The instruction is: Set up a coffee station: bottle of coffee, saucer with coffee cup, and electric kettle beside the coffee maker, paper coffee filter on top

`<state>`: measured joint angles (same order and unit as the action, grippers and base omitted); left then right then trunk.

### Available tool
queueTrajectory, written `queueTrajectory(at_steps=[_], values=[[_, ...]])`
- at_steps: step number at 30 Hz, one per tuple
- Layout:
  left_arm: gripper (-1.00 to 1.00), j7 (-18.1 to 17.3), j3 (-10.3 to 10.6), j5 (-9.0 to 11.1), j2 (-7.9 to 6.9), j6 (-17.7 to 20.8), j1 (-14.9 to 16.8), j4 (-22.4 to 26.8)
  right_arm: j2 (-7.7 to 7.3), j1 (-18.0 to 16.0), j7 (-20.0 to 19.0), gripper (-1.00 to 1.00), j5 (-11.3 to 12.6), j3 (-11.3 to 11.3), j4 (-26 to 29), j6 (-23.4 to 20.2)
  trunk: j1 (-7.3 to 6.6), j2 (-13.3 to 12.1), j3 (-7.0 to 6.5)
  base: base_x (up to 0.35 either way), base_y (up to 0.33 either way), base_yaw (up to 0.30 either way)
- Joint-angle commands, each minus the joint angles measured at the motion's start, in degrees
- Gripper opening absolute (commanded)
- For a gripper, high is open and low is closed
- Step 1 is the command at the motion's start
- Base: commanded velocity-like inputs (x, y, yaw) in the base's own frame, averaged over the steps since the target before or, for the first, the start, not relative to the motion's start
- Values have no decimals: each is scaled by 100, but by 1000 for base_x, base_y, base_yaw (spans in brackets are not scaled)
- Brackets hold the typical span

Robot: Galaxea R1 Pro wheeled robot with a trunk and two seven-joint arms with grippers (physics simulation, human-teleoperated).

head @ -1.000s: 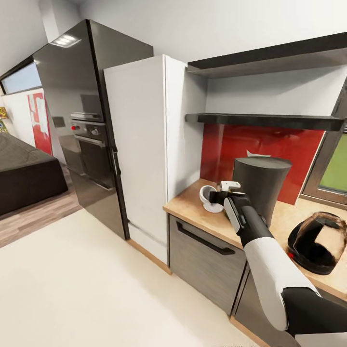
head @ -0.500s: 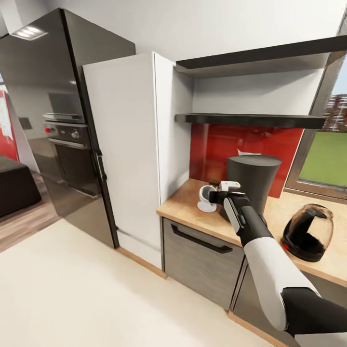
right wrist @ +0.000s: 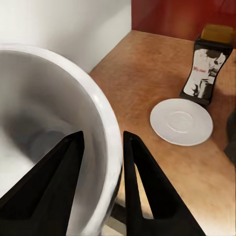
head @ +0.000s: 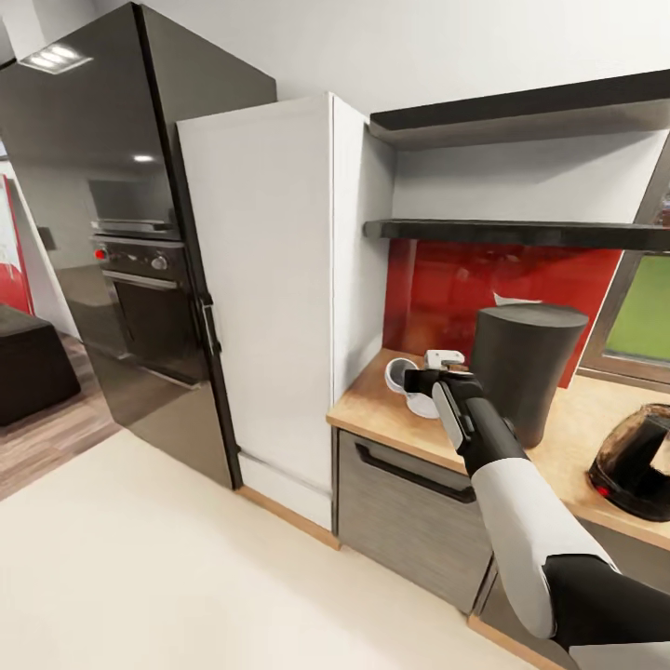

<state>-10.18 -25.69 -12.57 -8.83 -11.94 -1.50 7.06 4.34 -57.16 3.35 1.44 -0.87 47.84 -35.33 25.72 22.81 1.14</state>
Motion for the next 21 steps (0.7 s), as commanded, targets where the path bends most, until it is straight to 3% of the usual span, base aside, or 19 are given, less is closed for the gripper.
queueTrajectory(at_steps=[1,6,13,21], values=[[100,-28,-50,-53,2,-10,1,6,6,-5,16,-100,19,-11,9,-27,6,11,12,236,255,0],[100,-28,-50,-53,4,-10,1,6,6,-5,23,-100,20,-17,19,-28,6,11,12,234,206,0],[100,-28,-50,-53,4,-10,-1,6,6,-5,25,-100,31,-19,27,-35,6,11,12,26,21,-2],[100,-28,-50,-53,4,-10,1,6,7,-5,25,-100,32,-15,16,-35,6,11,12,4,12,-235]])
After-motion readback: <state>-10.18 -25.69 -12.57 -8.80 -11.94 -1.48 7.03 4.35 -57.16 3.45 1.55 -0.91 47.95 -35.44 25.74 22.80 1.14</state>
